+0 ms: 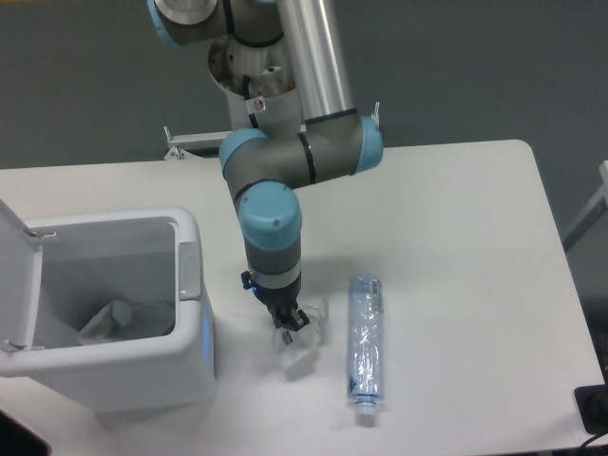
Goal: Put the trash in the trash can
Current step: 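Lower the gripper onto the crumpled white paper and close on it, then lift the paper over the white bin and open the gripper, then move the open gripper over the clear plastic bottle and lower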
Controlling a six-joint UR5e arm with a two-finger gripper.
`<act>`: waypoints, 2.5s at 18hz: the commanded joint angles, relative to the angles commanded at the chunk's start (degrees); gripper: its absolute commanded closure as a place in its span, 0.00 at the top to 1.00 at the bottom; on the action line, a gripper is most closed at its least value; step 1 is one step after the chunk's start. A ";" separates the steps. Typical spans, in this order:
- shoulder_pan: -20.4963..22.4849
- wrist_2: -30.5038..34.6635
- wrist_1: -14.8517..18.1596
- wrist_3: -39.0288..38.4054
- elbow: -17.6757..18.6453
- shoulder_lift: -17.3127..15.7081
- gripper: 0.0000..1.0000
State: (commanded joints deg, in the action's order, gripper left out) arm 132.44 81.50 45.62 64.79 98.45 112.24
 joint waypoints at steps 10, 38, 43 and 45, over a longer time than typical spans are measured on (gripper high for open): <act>5.89 -20.66 0.26 -28.38 -14.68 -2.02 0.00; 1.12 -24.98 0.09 -51.43 -9.85 -16.62 1.00; 8.17 -23.85 0.17 -51.34 -12.93 -11.01 1.00; 8.88 -15.61 0.26 -50.56 -13.81 -8.02 1.00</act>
State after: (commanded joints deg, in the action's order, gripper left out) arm 141.32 65.88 45.88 14.23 84.64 104.23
